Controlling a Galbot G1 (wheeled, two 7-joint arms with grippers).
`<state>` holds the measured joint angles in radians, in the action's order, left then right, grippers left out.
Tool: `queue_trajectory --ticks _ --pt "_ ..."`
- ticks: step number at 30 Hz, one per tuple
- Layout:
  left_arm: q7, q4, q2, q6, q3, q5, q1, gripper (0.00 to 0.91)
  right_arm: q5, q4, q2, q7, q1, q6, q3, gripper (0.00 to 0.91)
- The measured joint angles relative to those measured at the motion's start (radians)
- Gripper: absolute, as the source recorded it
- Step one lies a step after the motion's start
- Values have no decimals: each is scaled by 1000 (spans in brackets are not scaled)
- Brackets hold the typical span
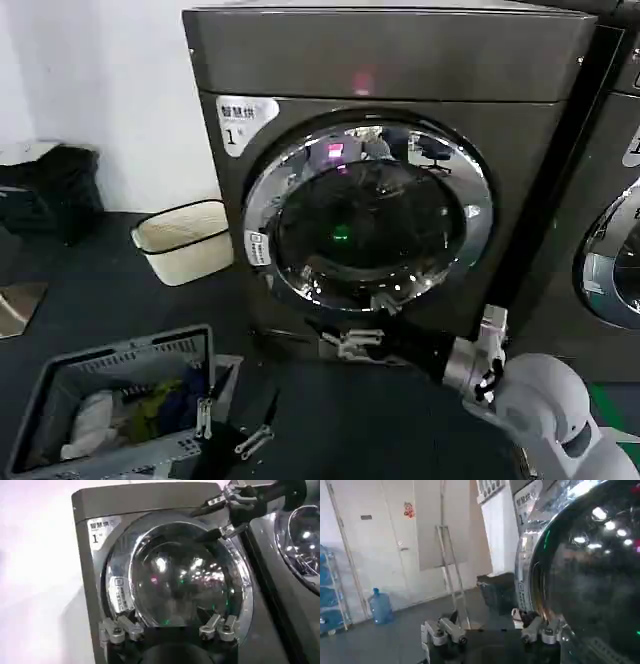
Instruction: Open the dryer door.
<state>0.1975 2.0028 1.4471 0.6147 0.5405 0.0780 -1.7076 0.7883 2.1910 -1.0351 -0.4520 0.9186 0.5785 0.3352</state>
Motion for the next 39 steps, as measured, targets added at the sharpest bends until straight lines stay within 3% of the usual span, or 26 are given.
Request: queue_trajectory --ticks 8,13,39 --pt "1 9 0 -9 8 -14 -10 907 -105 -56 -13 45 -11 -123 -17 907" --pt "5 24 -4 -16 21 -27 -28 907 -162 -106 -16 43 -39 -172 -35 907" --pt "2 108 -5 -13 70 -51 -107 907 -261 -401 -73 64 -257 -362 -223 907"
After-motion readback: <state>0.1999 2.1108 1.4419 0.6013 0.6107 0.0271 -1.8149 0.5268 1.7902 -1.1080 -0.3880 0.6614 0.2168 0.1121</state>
